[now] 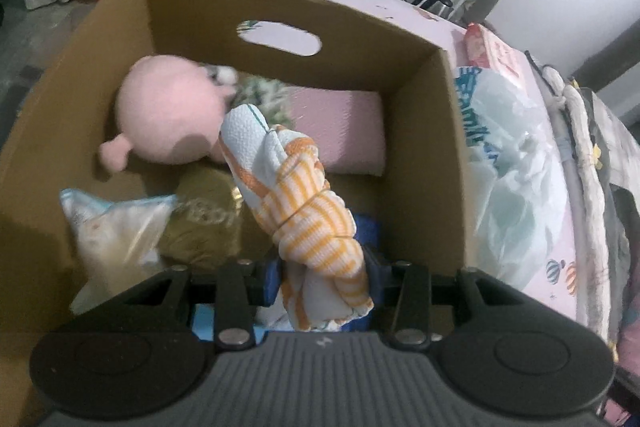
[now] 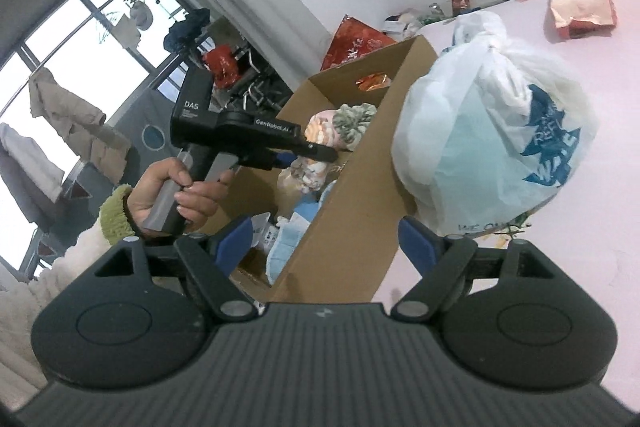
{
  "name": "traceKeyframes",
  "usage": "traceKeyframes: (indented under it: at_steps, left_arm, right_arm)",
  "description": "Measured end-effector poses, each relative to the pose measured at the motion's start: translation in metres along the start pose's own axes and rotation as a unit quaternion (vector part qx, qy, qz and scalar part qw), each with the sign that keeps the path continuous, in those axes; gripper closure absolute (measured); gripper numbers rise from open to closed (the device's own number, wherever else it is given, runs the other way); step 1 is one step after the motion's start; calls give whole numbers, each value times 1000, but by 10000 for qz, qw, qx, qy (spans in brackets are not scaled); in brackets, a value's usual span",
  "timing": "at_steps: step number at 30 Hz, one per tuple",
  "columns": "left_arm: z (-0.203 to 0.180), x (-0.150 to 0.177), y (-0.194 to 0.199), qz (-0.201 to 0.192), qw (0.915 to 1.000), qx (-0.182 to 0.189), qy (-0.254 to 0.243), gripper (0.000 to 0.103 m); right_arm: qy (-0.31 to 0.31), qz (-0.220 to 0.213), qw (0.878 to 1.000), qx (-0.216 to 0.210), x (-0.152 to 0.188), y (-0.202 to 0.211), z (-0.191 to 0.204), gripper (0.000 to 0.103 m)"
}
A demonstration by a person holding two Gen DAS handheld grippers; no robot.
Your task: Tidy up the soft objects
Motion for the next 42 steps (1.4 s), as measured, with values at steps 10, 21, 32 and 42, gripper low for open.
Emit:
traceKeyframes:
  at_steps: [10,21,32,42]
  left_arm:
    - [-35,-34,-28,-305,9992,-15,-247,59]
    - [-25,-37,-29,-384,9986,213,303,27]
    - [-39,-13,86,-1227,9916,-55,-395,12]
    - [-8,76,192,-2180,9694,-1062,-380,0]
  right_arm:
    - [-189,-42,9997,126,-1,5,-23,22]
    - [-259,-72,9995,193,-1,7,-30,21]
    - [-111,-389,9986,333,-2,17,-14,18]
    - [527,-947,9917,699,3,17,33,2]
Point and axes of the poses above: each gripper's, at about its wrist camera, not at the fingertips, and y roughly against the way its jaws point, z to its left, x to its underside, the point moved 5 cm from there along -y, roughly the way its jaws point, and after that the axes turned 8 degrees about -z, right-handed, at the moved point
